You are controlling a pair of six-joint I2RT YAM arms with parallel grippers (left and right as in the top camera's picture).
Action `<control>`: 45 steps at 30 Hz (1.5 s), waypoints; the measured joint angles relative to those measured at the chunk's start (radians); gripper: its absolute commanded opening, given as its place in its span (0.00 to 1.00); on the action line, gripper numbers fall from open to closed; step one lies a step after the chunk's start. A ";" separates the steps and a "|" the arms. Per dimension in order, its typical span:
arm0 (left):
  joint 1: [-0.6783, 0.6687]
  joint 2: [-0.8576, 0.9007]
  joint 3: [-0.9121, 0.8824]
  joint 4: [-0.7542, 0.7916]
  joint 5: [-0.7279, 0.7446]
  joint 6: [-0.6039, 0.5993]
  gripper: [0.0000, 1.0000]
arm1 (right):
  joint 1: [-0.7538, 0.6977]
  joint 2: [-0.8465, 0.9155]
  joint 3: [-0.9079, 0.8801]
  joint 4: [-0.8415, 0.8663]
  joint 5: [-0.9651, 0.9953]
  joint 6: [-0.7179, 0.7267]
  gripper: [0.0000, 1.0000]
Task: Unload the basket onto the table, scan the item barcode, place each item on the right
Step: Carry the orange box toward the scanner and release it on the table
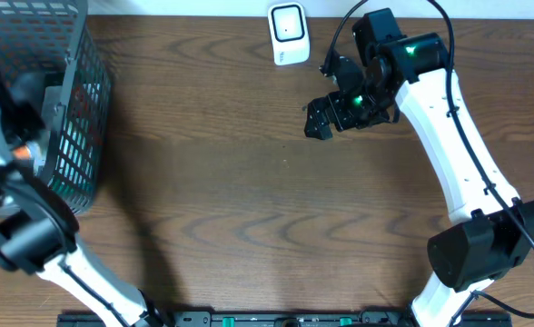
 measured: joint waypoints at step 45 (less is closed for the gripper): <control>-1.261 0.127 -0.239 0.525 0.496 -0.217 0.81 | -0.599 -0.001 0.000 -0.002 -0.143 -0.001 0.99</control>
